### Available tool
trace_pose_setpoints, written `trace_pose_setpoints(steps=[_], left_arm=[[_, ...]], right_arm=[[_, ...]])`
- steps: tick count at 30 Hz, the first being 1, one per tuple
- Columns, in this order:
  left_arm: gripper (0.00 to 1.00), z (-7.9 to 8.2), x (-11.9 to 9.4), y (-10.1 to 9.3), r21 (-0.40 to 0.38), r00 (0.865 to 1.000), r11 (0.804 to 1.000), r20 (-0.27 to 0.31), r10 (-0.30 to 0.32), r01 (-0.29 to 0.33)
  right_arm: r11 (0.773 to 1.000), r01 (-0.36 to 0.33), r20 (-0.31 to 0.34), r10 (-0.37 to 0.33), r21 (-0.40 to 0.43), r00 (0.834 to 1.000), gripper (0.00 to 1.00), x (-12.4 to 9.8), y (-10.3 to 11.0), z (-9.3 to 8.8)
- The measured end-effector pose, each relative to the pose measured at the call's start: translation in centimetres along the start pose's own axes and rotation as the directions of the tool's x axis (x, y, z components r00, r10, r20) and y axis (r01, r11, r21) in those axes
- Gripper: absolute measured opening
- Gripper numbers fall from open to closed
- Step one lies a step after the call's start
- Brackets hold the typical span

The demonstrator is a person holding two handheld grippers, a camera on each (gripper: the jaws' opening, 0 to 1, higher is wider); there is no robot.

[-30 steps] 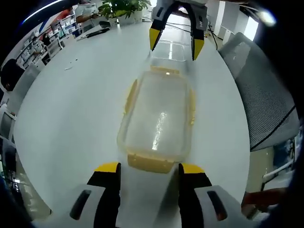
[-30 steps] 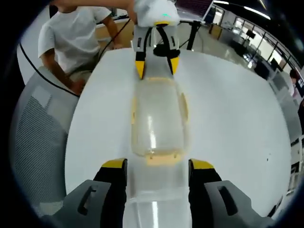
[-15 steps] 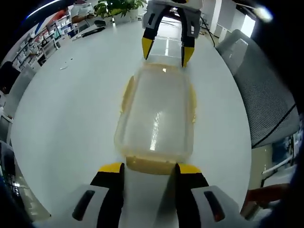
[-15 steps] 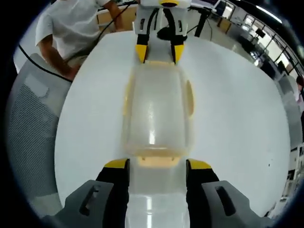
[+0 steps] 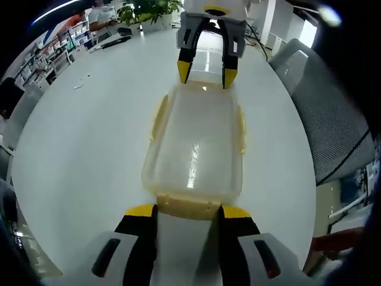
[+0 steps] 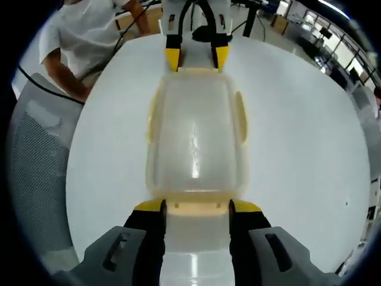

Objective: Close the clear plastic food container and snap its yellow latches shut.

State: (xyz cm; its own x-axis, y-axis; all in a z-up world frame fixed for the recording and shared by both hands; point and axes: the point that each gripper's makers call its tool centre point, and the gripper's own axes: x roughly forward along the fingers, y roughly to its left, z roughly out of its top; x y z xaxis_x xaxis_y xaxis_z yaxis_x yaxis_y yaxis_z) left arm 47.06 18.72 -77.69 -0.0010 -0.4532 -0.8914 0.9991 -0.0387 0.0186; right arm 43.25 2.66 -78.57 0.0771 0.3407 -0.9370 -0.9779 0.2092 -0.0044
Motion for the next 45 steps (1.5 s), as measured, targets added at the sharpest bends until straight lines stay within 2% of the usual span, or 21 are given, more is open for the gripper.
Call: trace_pose_setpoints(steps=[11, 26, 30, 45], left_arm=[[0.33, 0.2, -0.1, 0.0, 0.019, 0.999, 0.999, 0.037, -0.033, 0.032], [0.32, -0.1, -0.3, -0.8, 0.023, 0.999, 0.999, -0.007, -0.036, 0.036], [0.32, -0.2, -0.8, -1.1, 0.019, 0.999, 0.999, -0.015, -0.031, 0.031], [0.32, 1.3, -3.1, -1.8, 0.019, 1.000, 1.000, -0.017, -0.020, 0.020]], right_arm=[[1.000, -0.009, 0.014, 0.009, -0.024, 1.000, 0.38, 0.0, 0.1, 0.1], [0.999, -0.021, 0.018, 0.022, -0.024, 1.000, 0.35, -0.4, 0.7, 0.4], [0.999, -0.018, 0.032, 0.019, -0.030, 0.999, 0.35, -1.0, 0.9, 0.8], [0.999, -0.020, 0.050, 0.022, -0.031, 0.999, 0.35, -3.5, 1.8, 1.4]])
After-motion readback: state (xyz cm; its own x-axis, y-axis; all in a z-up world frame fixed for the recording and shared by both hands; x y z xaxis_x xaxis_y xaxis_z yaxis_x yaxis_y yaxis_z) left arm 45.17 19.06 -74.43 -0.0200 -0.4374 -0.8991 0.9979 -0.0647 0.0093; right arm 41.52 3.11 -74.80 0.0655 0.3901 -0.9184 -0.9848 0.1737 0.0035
